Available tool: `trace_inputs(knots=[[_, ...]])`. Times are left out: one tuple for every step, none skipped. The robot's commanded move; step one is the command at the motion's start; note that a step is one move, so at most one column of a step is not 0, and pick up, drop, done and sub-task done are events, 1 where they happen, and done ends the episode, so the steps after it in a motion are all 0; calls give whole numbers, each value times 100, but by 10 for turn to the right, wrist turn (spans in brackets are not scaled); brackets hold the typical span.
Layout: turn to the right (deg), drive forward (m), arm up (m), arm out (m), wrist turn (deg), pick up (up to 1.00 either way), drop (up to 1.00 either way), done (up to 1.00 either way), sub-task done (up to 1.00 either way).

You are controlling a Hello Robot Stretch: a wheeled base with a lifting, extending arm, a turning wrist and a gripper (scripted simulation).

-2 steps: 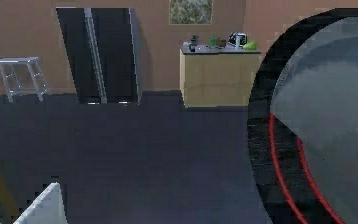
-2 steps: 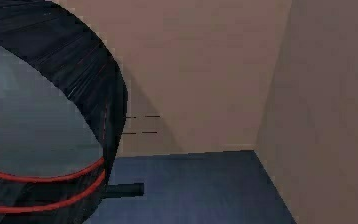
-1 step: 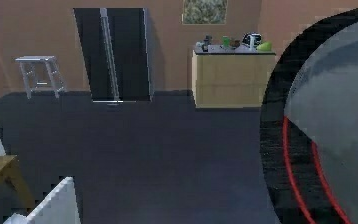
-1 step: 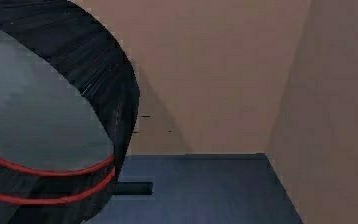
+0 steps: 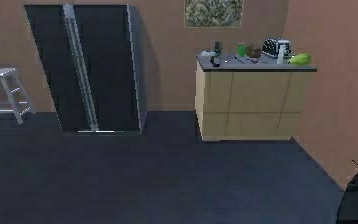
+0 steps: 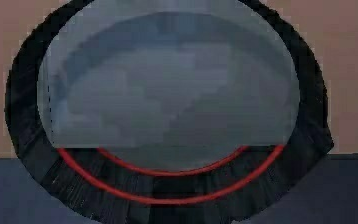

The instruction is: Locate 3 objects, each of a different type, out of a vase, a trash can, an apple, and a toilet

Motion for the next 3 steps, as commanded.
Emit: trace_inputs(knots=[[-450, 0, 0, 0, 0, 0, 0, 0, 0], [-60, 0, 0, 0, 0, 0, 0, 0, 0], [0, 100, 0, 0, 0, 0, 0, 0, 0]])
